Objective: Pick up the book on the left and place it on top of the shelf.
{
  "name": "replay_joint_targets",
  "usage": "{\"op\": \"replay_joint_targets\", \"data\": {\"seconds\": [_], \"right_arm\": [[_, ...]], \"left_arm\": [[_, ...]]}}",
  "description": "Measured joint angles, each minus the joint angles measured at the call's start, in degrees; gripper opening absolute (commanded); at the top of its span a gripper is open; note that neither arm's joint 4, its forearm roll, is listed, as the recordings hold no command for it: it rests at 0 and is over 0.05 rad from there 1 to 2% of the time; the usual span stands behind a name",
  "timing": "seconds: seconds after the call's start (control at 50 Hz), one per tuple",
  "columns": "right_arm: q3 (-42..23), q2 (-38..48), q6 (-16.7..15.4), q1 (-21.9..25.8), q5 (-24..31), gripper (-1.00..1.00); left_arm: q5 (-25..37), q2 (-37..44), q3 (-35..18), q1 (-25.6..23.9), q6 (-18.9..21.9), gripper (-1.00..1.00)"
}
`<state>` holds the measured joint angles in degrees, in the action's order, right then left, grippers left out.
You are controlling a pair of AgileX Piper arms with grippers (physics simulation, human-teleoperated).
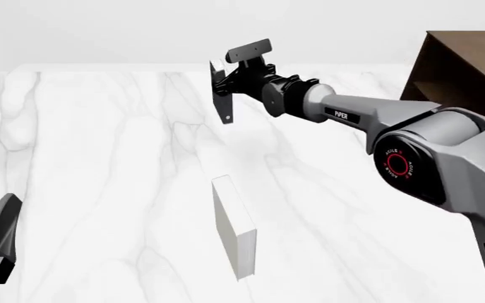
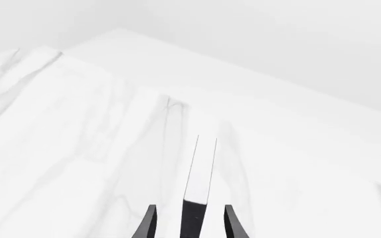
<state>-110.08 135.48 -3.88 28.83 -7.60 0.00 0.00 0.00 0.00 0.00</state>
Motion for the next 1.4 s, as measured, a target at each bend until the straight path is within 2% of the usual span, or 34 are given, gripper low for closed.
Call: {"op": "replay_joint_targets", "data": {"seconds": [0.42, 1.4], "right_arm": [[-4.05, 4.22, 0.56, -0.49, 1.09, 1.00], [-22.28, 17.10, 1.08, -0.59, 9.04, 1.00]], "left_arm": [[0.00, 0.00, 0.00, 0.00, 0.00, 1.00], [0.00, 0.00, 0.00, 0.00, 0.00, 1.00]]}}
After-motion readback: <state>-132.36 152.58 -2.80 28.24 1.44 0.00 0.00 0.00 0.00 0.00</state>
